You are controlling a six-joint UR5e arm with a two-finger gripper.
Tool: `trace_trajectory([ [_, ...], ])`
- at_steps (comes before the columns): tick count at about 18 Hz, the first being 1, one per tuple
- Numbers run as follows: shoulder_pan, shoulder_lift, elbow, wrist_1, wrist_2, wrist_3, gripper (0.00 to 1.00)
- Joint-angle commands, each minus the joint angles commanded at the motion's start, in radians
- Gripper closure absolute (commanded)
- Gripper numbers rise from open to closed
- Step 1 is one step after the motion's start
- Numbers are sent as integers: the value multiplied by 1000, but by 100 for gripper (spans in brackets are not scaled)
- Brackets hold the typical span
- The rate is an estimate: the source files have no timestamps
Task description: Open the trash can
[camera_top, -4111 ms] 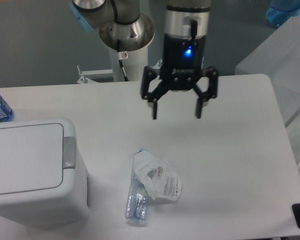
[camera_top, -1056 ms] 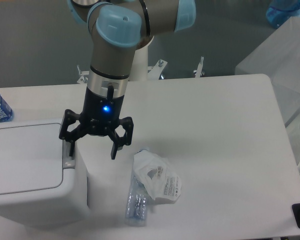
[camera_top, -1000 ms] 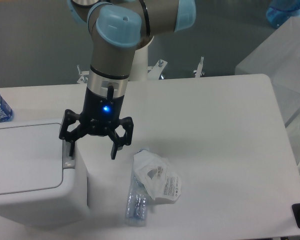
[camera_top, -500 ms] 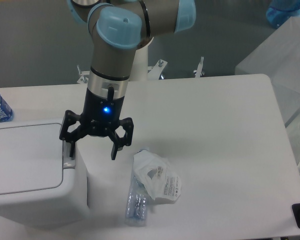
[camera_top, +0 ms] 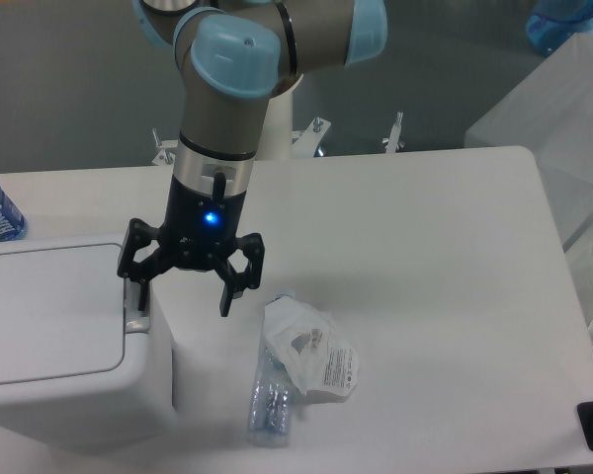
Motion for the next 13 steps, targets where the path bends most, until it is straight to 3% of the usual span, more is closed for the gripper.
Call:
trace_trajectory([
  [9, 0, -3, 0, -2, 0, 0, 0],
  [13, 0, 2, 38, 9, -2, 14, 0],
])
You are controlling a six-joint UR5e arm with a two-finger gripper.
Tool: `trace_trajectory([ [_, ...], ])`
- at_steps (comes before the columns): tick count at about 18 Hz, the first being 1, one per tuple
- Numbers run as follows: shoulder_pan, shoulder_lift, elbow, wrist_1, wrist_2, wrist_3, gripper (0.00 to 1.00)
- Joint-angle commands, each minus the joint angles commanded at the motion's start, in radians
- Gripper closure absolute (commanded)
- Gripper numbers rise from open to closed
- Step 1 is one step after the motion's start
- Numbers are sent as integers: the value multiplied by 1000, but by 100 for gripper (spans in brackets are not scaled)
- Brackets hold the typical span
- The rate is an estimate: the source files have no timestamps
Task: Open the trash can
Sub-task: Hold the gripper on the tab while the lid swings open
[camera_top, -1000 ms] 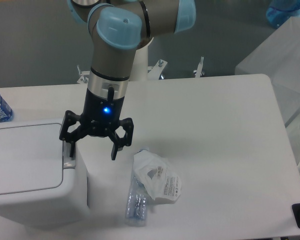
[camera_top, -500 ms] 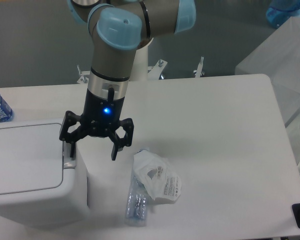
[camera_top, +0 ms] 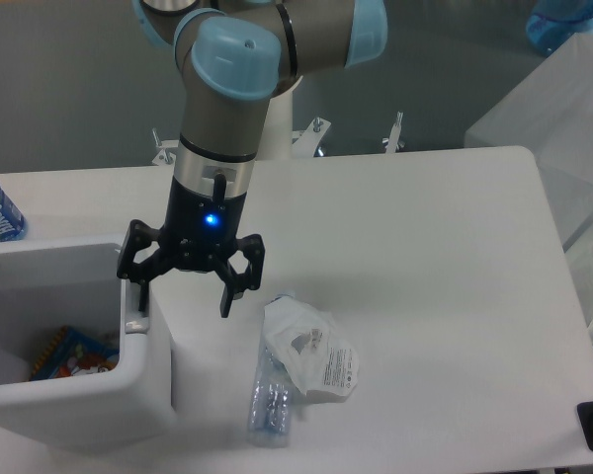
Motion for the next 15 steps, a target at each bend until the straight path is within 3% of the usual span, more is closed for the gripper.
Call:
trace_trajectory([
  [7, 29, 2, 97, 22, 18, 103, 0],
  [11, 46, 3, 100, 8, 205, 187, 0],
  [15, 72, 3, 75, -1, 282, 322, 0],
])
